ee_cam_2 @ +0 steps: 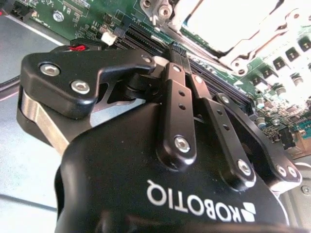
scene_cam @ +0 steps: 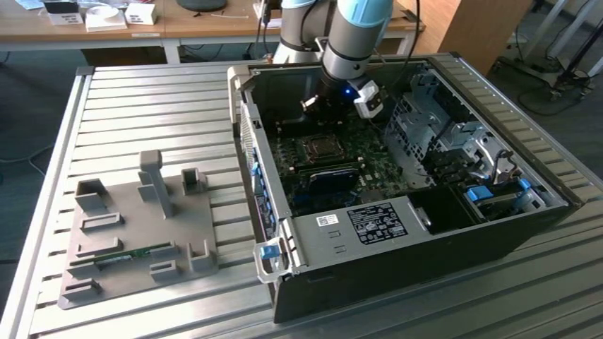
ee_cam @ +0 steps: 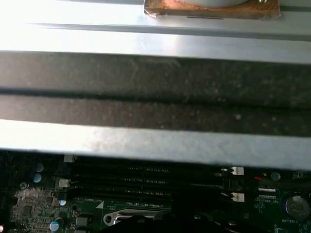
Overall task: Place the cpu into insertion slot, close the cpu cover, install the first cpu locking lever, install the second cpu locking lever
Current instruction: 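Install the first cpu locking lever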
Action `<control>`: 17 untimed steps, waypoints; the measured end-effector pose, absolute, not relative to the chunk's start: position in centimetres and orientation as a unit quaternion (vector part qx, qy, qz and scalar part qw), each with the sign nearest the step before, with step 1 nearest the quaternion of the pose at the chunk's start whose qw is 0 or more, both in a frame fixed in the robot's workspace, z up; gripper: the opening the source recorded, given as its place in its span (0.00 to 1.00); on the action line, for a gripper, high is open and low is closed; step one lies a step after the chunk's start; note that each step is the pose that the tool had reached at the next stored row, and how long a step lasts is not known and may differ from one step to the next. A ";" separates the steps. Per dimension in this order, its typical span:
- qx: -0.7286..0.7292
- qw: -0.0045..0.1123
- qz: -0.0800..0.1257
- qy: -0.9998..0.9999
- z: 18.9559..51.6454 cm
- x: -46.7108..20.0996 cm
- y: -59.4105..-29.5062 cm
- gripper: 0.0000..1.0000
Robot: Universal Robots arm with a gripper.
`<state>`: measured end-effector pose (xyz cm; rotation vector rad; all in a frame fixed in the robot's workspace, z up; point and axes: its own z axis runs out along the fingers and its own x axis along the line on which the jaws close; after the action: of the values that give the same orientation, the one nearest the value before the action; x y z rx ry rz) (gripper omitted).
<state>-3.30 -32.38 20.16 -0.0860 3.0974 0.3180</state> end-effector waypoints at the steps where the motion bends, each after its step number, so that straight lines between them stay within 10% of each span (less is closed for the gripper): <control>1: -0.027 0.013 0.107 0.994 20.2 -3.3 -32.5 0.11; 17: -0.027 0.014 0.126 0.992 20.2 -3.3 -33.0 0.11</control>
<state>-3.30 -33.02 20.22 -0.0837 3.0876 0.3923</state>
